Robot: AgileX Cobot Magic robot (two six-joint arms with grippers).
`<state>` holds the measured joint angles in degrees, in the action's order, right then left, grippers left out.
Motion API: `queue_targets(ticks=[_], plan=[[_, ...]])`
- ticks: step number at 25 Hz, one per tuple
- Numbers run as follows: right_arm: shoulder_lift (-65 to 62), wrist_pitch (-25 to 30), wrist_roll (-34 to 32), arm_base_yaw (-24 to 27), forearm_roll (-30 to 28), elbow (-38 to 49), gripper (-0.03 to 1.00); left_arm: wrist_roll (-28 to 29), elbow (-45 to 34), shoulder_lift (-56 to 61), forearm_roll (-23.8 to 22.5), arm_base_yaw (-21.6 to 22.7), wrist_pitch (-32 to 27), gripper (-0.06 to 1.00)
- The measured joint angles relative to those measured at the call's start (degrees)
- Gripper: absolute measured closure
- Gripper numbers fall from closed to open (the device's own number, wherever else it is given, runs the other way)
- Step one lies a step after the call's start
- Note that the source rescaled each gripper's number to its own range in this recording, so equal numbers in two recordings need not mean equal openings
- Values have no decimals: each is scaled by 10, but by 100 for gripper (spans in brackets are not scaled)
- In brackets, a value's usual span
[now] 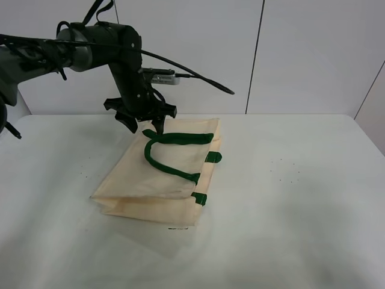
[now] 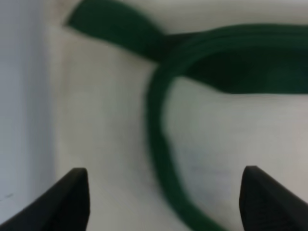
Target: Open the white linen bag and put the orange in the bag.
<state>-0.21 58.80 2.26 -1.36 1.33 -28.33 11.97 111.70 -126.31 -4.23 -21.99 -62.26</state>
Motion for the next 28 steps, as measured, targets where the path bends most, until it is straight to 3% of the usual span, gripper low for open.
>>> queue_targets(ticks=[8, 15, 23, 28], plan=[[0, 0, 0, 0, 0, 0, -3, -3, 0, 0, -9, 108, -12, 6], [0, 0, 0, 0, 0, 0, -3, -8, 0, 0, -3, 162, -48, 6], [0, 0, 0, 0, 0, 0, -3, -28, -2, 3, 20, 182, -57, 7], [0, 0, 0, 0, 0, 0, -3, -29, -57, 49, 27, 182, -57, 7]])
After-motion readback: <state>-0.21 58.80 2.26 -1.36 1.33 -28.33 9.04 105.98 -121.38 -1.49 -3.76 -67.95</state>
